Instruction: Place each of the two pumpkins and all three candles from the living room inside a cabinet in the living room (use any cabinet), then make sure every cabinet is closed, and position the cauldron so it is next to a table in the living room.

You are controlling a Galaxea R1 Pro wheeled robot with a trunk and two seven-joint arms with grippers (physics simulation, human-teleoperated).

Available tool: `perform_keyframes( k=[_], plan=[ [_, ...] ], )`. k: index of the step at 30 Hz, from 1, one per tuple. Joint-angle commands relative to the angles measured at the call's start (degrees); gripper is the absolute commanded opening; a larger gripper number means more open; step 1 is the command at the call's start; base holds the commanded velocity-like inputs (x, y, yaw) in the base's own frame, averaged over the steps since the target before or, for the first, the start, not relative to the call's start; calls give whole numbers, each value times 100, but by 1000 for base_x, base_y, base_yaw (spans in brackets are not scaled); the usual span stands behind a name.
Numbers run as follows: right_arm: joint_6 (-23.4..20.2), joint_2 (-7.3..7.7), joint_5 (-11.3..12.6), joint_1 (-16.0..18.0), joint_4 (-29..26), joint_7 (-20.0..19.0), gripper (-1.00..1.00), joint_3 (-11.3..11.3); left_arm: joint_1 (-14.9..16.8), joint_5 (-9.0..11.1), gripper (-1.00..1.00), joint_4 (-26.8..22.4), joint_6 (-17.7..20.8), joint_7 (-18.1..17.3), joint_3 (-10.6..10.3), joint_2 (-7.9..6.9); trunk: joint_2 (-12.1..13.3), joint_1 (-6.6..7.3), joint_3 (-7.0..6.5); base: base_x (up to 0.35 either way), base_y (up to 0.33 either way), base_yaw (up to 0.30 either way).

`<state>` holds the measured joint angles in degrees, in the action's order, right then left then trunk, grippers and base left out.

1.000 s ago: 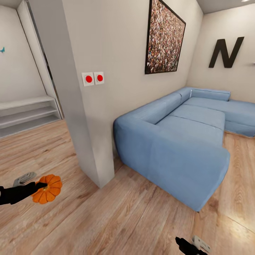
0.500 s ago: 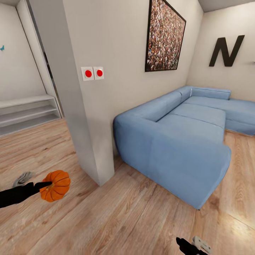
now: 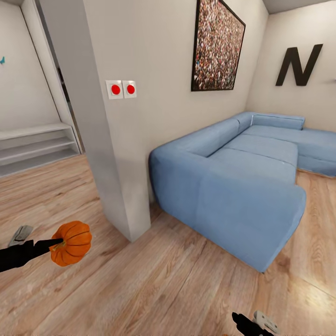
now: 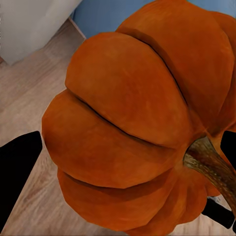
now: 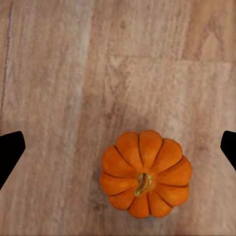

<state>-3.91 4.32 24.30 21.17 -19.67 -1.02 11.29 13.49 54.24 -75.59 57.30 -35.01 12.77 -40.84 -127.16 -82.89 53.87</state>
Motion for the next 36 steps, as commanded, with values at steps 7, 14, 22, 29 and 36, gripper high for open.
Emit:
perform_keyframes(
  k=[7,14,22,29,36],
  plan=[
    [-15,-5,33,1,-17,-19,100,28,4,-2,-100,9,27,-33,6,3,-284,-153,131,0,0,0],
    [-13,-10,31,1,-19,-21,100,26,4,-2,-100,9,27,-33,6,4,-565,-307,257,0,0,0],
    [-13,-10,31,1,-19,-21,100,24,4,-2,-100,9,27,-33,6,5,-886,-483,400,0,0,0],
    [-6,-5,31,1,-19,-21,100,26,4,-2,-100,9,27,-33,6,6,-1167,-636,526,0,0,0],
    [-4,-6,31,1,-19,-21,100,26,4,4,-100,9,27,-33,6,6,-1327,-724,598,0,0,0]
  ],
)
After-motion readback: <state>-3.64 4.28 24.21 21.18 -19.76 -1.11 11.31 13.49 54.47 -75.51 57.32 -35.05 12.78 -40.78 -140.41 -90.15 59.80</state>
